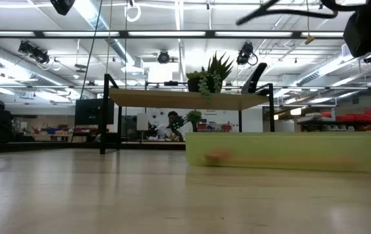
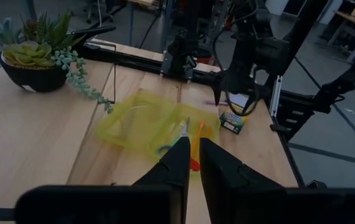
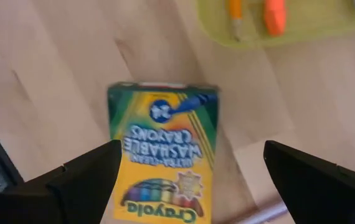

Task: Pack school essentials
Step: Put the yellow crayon box into the yellow supply box

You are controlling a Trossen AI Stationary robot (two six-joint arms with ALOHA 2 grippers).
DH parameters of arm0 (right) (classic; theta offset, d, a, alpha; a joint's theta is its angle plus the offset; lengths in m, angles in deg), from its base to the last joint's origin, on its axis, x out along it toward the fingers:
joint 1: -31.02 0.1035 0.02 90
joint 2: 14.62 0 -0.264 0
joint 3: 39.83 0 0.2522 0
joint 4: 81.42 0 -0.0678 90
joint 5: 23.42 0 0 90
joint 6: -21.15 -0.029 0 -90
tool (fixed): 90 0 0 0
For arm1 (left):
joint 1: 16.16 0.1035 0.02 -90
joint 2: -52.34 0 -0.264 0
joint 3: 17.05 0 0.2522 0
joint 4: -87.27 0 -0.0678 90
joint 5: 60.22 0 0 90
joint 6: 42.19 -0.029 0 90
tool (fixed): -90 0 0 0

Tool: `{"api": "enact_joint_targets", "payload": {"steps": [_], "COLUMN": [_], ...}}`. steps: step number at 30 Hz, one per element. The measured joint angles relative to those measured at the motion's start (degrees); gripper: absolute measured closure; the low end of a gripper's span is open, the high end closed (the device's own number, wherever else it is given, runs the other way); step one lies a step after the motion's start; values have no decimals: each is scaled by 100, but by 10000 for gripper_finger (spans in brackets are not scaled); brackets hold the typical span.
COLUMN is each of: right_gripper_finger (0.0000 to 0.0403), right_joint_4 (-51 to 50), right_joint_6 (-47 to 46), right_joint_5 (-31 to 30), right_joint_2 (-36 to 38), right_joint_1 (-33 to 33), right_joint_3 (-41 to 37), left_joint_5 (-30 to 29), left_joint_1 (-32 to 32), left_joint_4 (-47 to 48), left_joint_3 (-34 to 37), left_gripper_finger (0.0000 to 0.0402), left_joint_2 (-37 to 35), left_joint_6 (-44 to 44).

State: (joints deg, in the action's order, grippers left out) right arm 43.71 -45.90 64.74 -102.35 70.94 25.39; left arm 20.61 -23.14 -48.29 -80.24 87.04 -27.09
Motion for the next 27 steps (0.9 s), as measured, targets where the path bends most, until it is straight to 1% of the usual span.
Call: {"api": "enact_joint_targets", "payload": {"steps": [6,13,18,23,27], "right_gripper_finger": [3,3,3,3,3], "right_joint_4": [-190,-244,-241,-242,-192], "right_joint_6": [124,-180,-190,-195,-225], "right_joint_5": [-164,-222,-327,-562,-579], "right_joint_2": [-441,-808,-904,-903,-903], "right_joint_1": [91,322,468,485,488], "right_joint_3": [454,514,516,516,485], "left_joint_5": [0,0,0,0,0], "left_joint_1": [2,0,0,1,0], "left_joint_4": [72,138,140,194,195], "left_joint_3": [0,0,0,0,0], "left_gripper_finger": [360,357,362,356,357], "left_joint_2": [2,2,2,2,2], "left_joint_6": [105,91,32,32,32]}}
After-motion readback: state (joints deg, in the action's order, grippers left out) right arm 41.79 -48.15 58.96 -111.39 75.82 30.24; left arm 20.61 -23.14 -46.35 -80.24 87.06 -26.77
